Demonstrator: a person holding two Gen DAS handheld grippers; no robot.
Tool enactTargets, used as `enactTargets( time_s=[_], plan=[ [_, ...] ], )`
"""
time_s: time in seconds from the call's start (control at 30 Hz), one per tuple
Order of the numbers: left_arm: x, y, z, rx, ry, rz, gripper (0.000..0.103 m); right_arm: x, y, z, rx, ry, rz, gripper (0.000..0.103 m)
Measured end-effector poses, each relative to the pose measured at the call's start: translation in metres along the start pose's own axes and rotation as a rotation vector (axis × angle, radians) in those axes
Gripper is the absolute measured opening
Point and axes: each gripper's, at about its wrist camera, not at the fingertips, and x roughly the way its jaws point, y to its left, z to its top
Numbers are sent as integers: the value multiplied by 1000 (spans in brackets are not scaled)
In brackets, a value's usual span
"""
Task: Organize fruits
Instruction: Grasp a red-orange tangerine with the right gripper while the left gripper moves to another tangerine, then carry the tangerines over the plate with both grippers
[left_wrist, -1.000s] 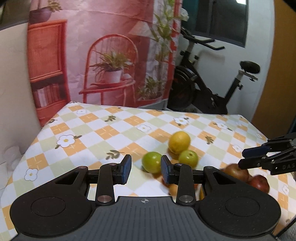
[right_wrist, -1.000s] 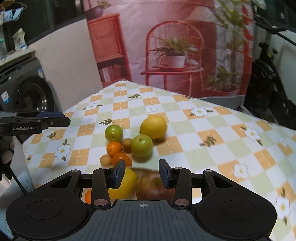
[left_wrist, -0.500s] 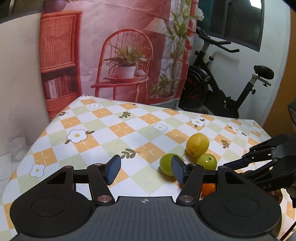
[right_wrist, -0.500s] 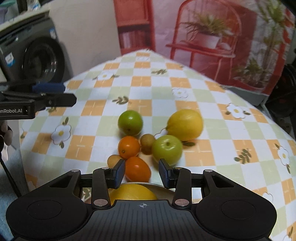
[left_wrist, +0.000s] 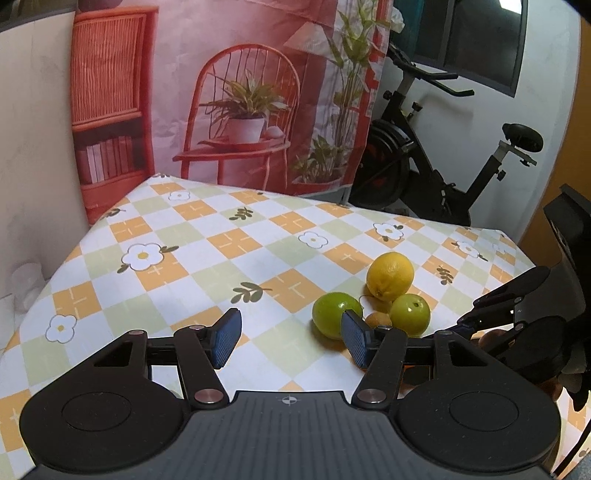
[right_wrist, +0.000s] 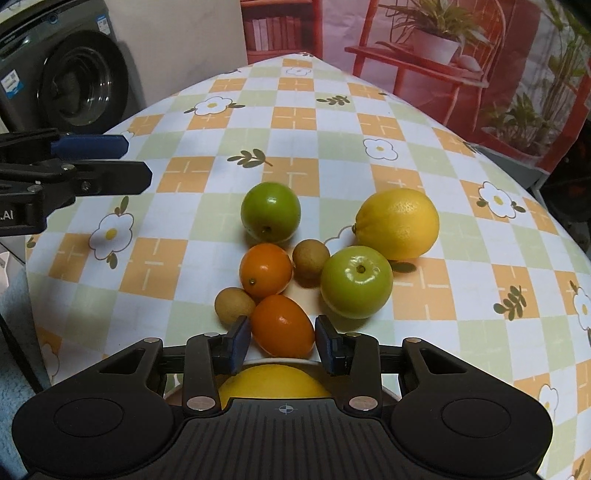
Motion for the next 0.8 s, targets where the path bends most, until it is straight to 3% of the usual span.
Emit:
enactTargets(
  time_s=[0.2, 0.3, 0.63, 0.8],
  plan=[
    [3, -2, 2, 1, 30, -11, 62, -14, -4, -8, 37, -80, 8, 34],
    [5, -8, 2, 25, 36, -28, 53, -27, -9, -15, 79, -142, 18, 34],
    [33, -46, -1, 108, 119, -137, 53, -77, -30, -63, 227, -335, -22, 34],
    [56, -62, -3, 113, 171, -188, 52, -94, -39, -90, 282, -389, -49, 34]
  ],
)
